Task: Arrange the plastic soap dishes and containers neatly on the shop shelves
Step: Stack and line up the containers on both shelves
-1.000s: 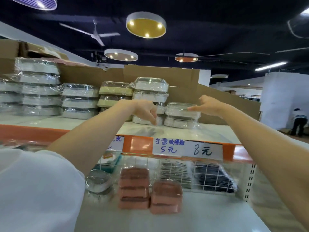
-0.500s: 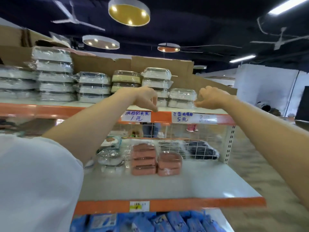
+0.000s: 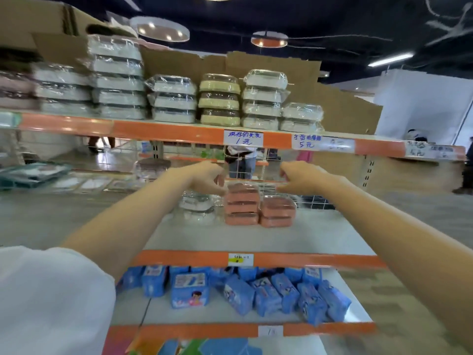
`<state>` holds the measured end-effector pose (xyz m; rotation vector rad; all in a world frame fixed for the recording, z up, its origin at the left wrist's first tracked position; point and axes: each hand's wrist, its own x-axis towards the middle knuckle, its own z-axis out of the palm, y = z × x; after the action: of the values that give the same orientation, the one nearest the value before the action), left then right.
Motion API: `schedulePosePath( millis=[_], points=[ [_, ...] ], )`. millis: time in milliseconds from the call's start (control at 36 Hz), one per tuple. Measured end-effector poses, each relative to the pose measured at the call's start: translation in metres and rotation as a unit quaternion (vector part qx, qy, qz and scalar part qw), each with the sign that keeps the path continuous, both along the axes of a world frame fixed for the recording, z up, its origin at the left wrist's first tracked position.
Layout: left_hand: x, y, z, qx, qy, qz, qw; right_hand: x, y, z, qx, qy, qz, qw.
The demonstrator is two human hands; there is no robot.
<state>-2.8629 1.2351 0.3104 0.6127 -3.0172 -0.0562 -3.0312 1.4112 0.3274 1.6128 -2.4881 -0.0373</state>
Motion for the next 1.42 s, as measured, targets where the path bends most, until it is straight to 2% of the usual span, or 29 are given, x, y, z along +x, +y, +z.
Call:
schedulePosePath(
  millis=[194, 361, 528, 694, 944, 1111, 1417],
  points=[
    [0.039, -0.026, -0.047, 0.066, -0.024, 0.083, 0.994, 0.025, -0.048, -0.059, 0.024, -0.078, 0.042, 0.996],
    [0.056, -0.054, -0.082, 0.087, -0.042, 0.148, 0.984, 0.037, -0.095, -0.096, 0.041, -0.162, 0.074, 0.983],
    [0.057, -0.091, -0.108, 0.092, -0.034, 0.201, 0.975, 0.034, -0.154, -0.128, 0.037, -0.195, 0.089, 0.976],
    [0.035, -0.128, -0.12, 0.117, -0.036, 0.214, 0.969, 0.022, -0.211, -0.157, 0.012, -0.242, 0.084, 0.966],
    [-0.006, -0.172, -0.17, 0.103, 0.001, 0.207, 0.973, -0.001, -0.292, -0.183, 0.007, -0.219, 0.084, 0.972],
    [-0.021, -0.203, -0.2, 0.134, -0.001, 0.239, 0.962, -0.021, -0.335, -0.2, -0.014, -0.202, 0.038, 0.978],
    [-0.025, -0.214, -0.217, 0.146, -0.007, 0.241, 0.959, -0.028, -0.35, -0.2, 0.061, -0.209, -0.008, 0.976]
  ],
)
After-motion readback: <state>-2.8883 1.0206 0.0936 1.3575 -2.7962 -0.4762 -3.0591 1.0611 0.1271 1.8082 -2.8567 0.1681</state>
